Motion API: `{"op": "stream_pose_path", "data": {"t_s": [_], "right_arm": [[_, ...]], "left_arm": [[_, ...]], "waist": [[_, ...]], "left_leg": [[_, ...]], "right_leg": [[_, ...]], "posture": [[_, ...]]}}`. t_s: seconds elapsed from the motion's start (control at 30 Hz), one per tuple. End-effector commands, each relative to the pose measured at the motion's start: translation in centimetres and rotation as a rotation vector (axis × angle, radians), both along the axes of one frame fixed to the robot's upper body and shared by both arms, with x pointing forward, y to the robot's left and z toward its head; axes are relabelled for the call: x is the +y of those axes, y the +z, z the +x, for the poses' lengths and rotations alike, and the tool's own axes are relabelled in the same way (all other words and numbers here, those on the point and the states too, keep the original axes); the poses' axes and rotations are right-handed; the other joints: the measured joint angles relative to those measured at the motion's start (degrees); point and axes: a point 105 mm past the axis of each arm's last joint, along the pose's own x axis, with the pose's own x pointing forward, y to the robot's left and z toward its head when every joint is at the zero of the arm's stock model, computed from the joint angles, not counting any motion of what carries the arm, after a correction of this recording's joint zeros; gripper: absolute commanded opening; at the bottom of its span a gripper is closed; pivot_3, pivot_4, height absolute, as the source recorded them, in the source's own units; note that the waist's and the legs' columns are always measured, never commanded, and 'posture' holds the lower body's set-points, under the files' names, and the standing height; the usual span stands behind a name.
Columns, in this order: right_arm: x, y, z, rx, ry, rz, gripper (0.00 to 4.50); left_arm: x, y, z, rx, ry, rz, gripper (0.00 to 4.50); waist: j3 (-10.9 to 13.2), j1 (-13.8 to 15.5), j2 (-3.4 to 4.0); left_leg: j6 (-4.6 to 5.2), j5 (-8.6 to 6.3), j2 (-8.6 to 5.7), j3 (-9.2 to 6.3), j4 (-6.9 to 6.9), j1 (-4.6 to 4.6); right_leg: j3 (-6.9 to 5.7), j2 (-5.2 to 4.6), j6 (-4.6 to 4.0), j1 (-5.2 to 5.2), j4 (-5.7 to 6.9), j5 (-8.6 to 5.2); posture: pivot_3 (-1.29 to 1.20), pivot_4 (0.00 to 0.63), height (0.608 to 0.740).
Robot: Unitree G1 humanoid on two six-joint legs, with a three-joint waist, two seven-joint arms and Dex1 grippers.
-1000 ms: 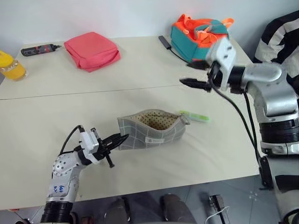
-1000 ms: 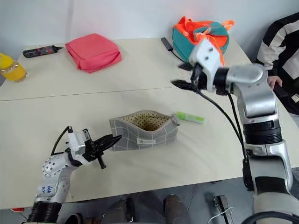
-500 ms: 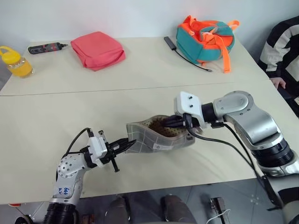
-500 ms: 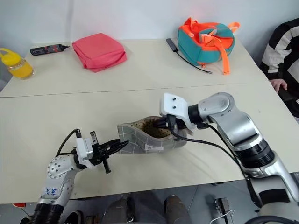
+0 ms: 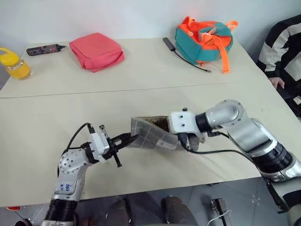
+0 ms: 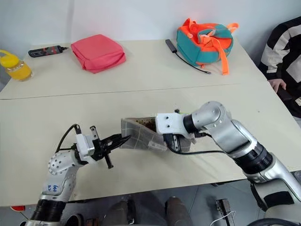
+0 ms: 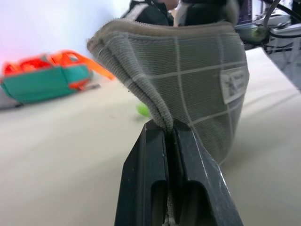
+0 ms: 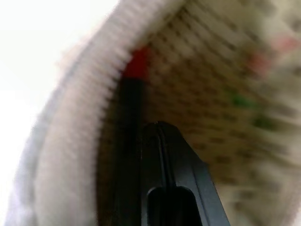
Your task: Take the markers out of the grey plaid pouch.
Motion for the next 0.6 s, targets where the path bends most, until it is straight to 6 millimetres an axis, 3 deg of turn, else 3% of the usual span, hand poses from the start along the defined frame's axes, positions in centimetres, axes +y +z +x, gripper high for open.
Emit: {"op": "stream_pose_path", "data": {"t_s": [0.03, 0.13, 0.27, 0.33, 0.43, 0.6], "right_arm": [[0.0, 3.7, 1.2, -0.137, 0.011, 0.046, 0.03], [0.6, 4.7, 1.0, -0.15, 0.041, 0.081, 0.03], [1.3, 4.7, -0.1, -0.114, 0.081, 0.095, 0.03], [2.0, 4.4, -0.1, -0.102, 0.081, 0.129, 0.03], [0.9, 1.6, 0.2, -0.104, 0.068, 0.01, 0.03], [0.2, -0.3, 0.9, -0.082, 0.024, -0.06, 0.03]], "left_arm": [[0.4, 3.7, 0.5, -0.143, 0.044, -0.034, 0.0], [0.2, 5.0, 0.7, -0.19, 0.064, -0.055, 0.0], [-0.2, 4.9, 0.4, -0.195, 0.056, -0.048, 0.0], [-0.4, 3.6, 0.2, -0.129, 0.054, -0.064, 0.0], [-0.6, 0.7, -0.3, 0.002, 0.033, -0.091, 0.0], [-1.3, -2.4, -1.3, 0.182, -0.005, -0.189, 0.0]], "waist": [[0.0, 0.01, 0.0], [0.0, -0.03, 0.0], [0.0, -0.08, 0.0], [0.0, -0.26, 0.01], [0.0, -0.22, 0.0], [0.0, -0.05, 0.0]], "left_leg": [[0.0, 0.0, 0.02, 0.0, 0.01, 0.0], [-0.02, -0.01, 0.1, -0.01, 0.0, 0.0], [-0.17, -0.09, 0.21, -0.04, -0.02, 0.01], [-0.19, -0.11, 0.26, -0.04, -0.04, 0.01], [-0.23, -0.13, 0.3, -0.06, -0.04, 0.02], [-0.21, -0.13, 0.28, -0.01, 0.04, 0.0]], "right_leg": [[0.0, 0.02, 0.0, 0.0, 0.02, 0.0], [0.0, 0.07, 0.0, -0.07, 0.07, 0.0], [-0.03, 0.15, 0.01, -0.19, 0.16, 0.01], [-0.03, 0.22, 0.01, -0.22, 0.18, 0.01], [-0.03, 0.25, 0.0, -0.21, 0.18, 0.01], [0.03, 0.24, -0.02, -0.12, 0.18, 0.0]], "posture": [[0.0, 0.15, 0.74], [0.0, 0.15, 0.74], [0.0, 0.15, 0.74], [0.0, 0.15, 0.74], [0.0, 0.15, 0.74], [0.0, 0.15, 0.74]]}}
